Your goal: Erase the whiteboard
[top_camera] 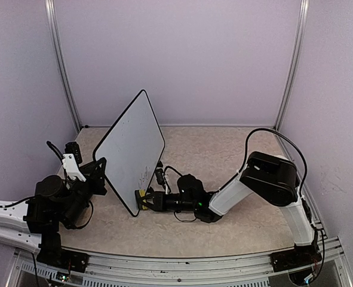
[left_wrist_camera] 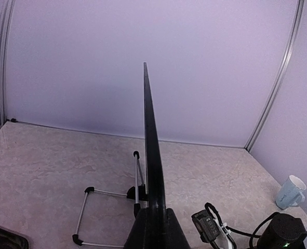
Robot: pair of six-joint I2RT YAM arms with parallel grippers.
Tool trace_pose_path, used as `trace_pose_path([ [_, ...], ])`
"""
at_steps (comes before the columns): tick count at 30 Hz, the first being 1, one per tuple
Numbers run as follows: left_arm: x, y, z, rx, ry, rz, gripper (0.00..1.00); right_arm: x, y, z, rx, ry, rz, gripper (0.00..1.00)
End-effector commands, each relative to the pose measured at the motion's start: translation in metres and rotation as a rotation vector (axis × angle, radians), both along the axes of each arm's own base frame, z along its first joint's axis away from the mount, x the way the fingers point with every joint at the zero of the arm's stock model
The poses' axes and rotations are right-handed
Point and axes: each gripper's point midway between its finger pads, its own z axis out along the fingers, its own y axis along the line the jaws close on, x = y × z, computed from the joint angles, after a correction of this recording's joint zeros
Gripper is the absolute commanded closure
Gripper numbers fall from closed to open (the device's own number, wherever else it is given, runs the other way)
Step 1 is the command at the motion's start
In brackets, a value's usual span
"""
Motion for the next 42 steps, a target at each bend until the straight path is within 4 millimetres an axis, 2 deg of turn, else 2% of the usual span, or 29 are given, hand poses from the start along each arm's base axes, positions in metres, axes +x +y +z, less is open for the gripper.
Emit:
trace_pose_path([
  [1,-0.012,-0.024,0.059,-0.225,-0.063,-0.166,1.00,-0.042,0.006,-0.034,-0.123,0.090,0.104,1.00],
  [3,-0.011,-0.024,0.061,-0.221,-0.067,-0.163,1.00,-0.044,0.008,-0.030,-0.126,0.079,0.106,1.00],
  [5,-0.010,-0.023,0.060,-0.226,-0.064,-0.158,1.00,-0.035,0.008,-0.025,-0.131,0.063,0.078,1.00],
  [9,-0.010,-0.021,0.049,-0.246,-0.038,-0.155,1.00,0.004,-0.001,-0.012,-0.111,0.060,-0.024,1.00],
  [12,-0.009,-0.016,0.039,-0.273,-0.012,-0.136,1.00,0.034,-0.006,0.011,-0.087,0.014,-0.098,1.00],
  [16,-0.009,-0.008,0.031,-0.294,0.004,-0.115,1.00,0.064,-0.007,0.038,-0.073,-0.060,-0.147,1.00],
  [21,-0.009,-0.006,0.021,-0.290,0.024,-0.110,1.00,0.093,-0.003,0.048,-0.069,-0.094,-0.175,1.00],
  [26,-0.009,-0.003,0.014,-0.289,0.032,-0.106,1.00,0.117,0.001,0.049,-0.069,-0.080,-0.188,1.00],
  [28,-0.010,-0.001,0.012,-0.288,0.034,-0.103,1.00,0.110,0.004,0.047,-0.070,-0.077,-0.165,1.00],
  [30,-0.010,0.001,0.011,-0.291,0.033,-0.099,1.00,0.094,0.010,0.040,-0.084,-0.074,-0.133,1.00],
  [34,-0.009,0.004,0.009,-0.287,0.031,-0.087,1.00,0.047,0.016,0.019,-0.128,-0.070,-0.073,1.00],
  [37,-0.008,0.005,0.007,-0.284,0.033,-0.075,1.00,0.011,0.017,0.010,-0.133,-0.058,-0.038,1.00],
  [40,-0.007,0.006,0.004,-0.279,0.036,-0.064,1.00,-0.016,0.019,0.012,-0.117,-0.064,-0.010,1.00],
  [42,-0.007,0.006,0.003,-0.282,0.037,-0.059,1.00,-0.025,0.023,0.020,-0.101,-0.084,0.005,1.00],
])
